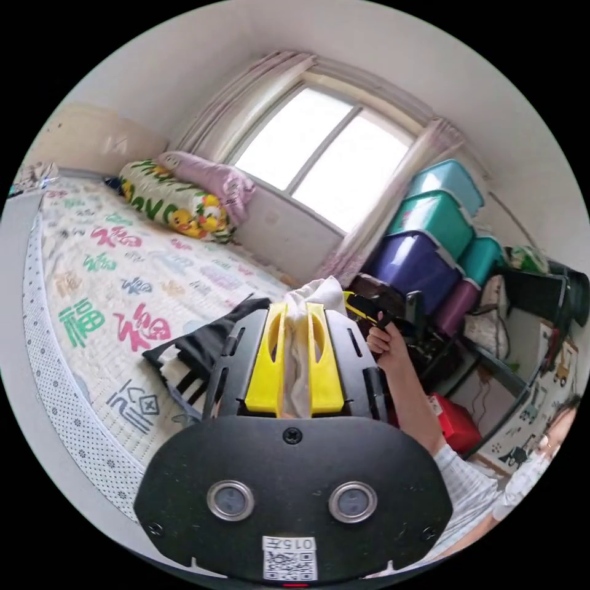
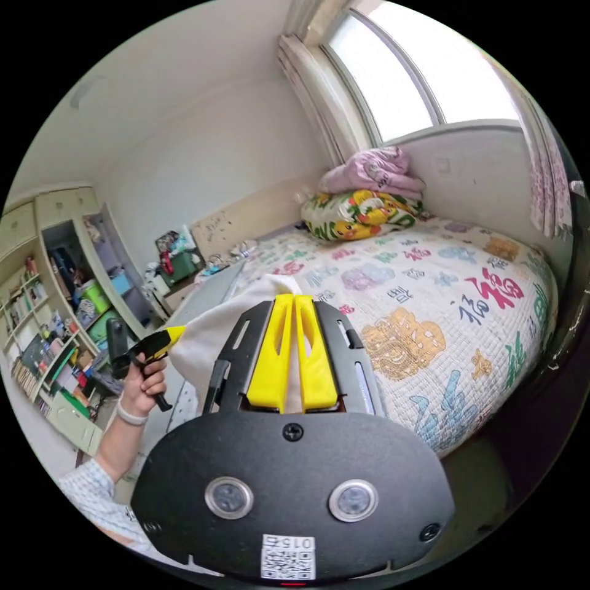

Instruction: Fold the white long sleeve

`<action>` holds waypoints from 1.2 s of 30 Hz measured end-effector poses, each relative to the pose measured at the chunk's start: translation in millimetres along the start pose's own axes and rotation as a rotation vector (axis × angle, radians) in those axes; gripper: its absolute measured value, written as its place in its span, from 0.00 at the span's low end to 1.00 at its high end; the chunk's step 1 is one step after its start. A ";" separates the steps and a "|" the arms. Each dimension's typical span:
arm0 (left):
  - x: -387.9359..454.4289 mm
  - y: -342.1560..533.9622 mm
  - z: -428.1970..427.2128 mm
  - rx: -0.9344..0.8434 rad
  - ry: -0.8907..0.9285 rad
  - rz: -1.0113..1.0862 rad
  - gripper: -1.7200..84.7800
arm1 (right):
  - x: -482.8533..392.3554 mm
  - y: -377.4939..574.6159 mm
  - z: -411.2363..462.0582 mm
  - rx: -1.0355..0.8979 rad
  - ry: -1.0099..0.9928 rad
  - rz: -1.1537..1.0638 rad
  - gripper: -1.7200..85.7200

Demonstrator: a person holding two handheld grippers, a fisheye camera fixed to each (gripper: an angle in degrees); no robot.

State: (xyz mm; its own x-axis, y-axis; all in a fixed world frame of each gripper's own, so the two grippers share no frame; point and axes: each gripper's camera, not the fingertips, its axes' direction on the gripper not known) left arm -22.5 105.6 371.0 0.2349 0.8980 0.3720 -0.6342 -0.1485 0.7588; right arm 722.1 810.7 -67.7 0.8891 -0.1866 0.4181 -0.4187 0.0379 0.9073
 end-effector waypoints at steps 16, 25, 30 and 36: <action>39.7 -64.8 7.1 -0.050 -0.436 0.050 0.10 | 34.5 67.3 171.6 0.067 0.080 -0.056 0.03; 232.6 12.9 -163.4 -0.023 -0.353 0.471 0.11 | -63.0 323.1 66.0 0.124 0.043 -0.634 0.07; 262.3 135.4 -254.6 -0.050 -0.164 0.474 0.12 | -95.0 471.0 44.8 0.054 -0.088 -0.745 0.07; 248.6 287.7 -302.5 -0.082 -0.075 0.315 0.12 | -114.9 579.8 67.7 -0.074 -0.180 -0.762 0.08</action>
State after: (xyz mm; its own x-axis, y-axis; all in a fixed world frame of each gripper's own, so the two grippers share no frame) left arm -369.4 411.4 520.1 0.0697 0.7801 0.6218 -0.7405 -0.3772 0.5562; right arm 364.7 787.7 407.3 0.8797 -0.3435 -0.3287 0.3136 -0.1004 0.9442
